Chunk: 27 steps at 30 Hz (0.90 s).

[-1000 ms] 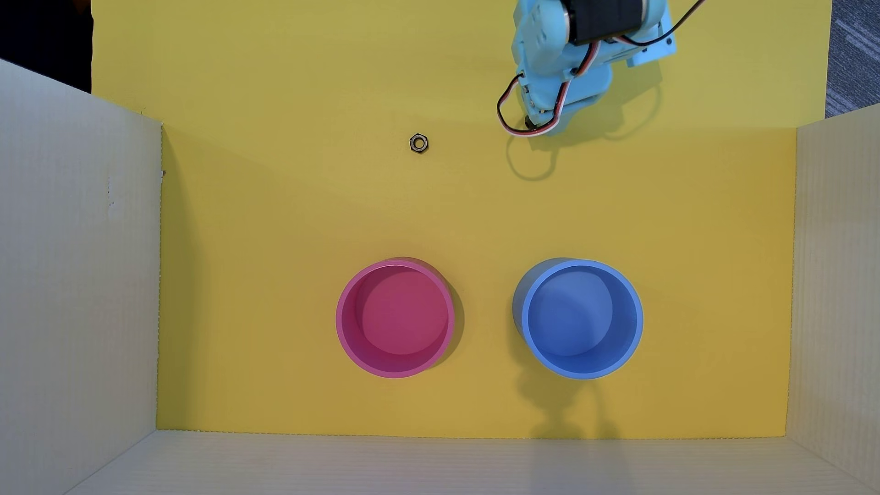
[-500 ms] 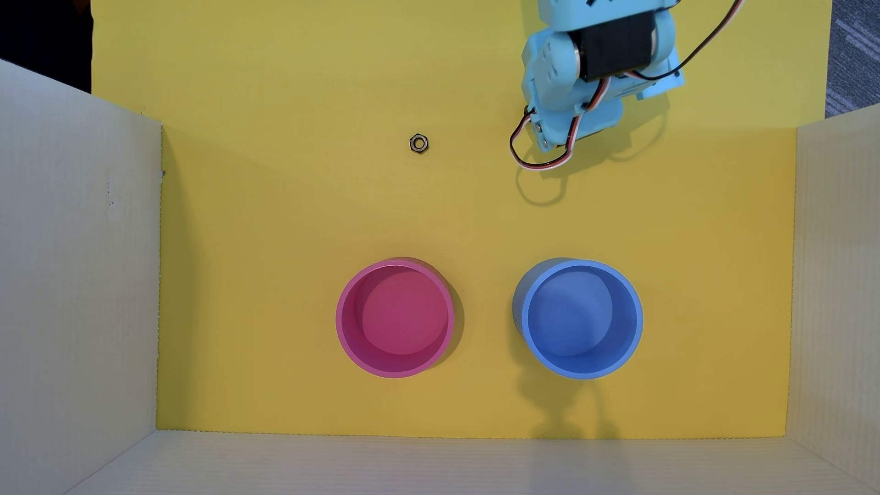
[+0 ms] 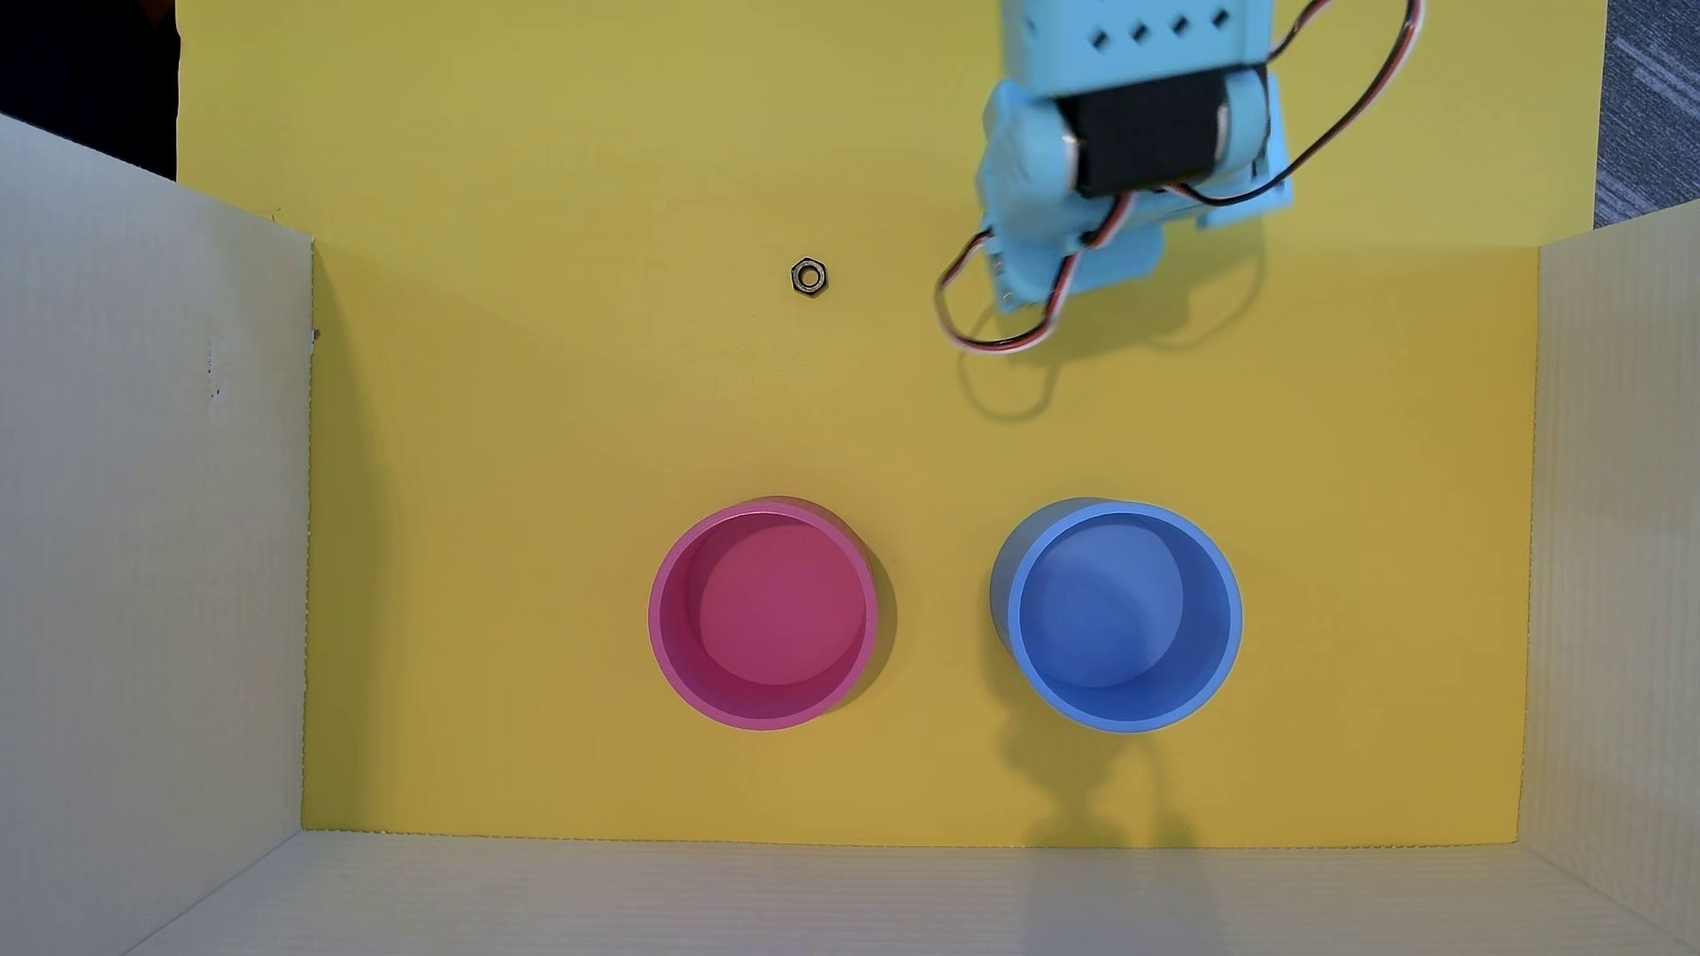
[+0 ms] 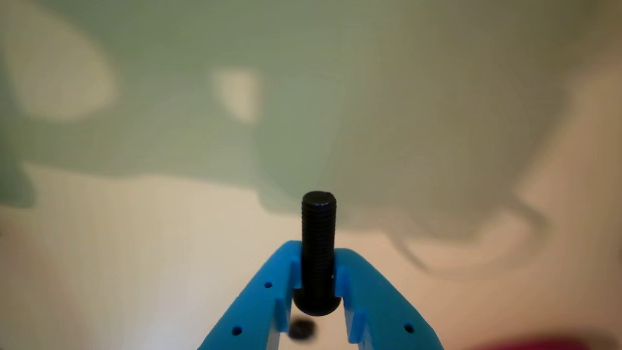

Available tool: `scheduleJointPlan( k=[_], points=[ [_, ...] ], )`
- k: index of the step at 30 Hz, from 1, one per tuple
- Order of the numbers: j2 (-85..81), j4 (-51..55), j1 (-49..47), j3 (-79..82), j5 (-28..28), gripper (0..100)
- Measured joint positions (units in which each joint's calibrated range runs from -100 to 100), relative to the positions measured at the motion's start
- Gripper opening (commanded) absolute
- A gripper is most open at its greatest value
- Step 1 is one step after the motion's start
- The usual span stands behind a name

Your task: Pick up the bolt and place it in the pink box

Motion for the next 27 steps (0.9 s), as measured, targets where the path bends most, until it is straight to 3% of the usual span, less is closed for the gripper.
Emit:
scheduleJointPlan(
  k=[14,27],
  points=[
    [-7.9,1.2,14.7,-19.8,-1.9,1],
    [14.0,1.3,14.9,-43.1,-2.3,1]
  ],
)
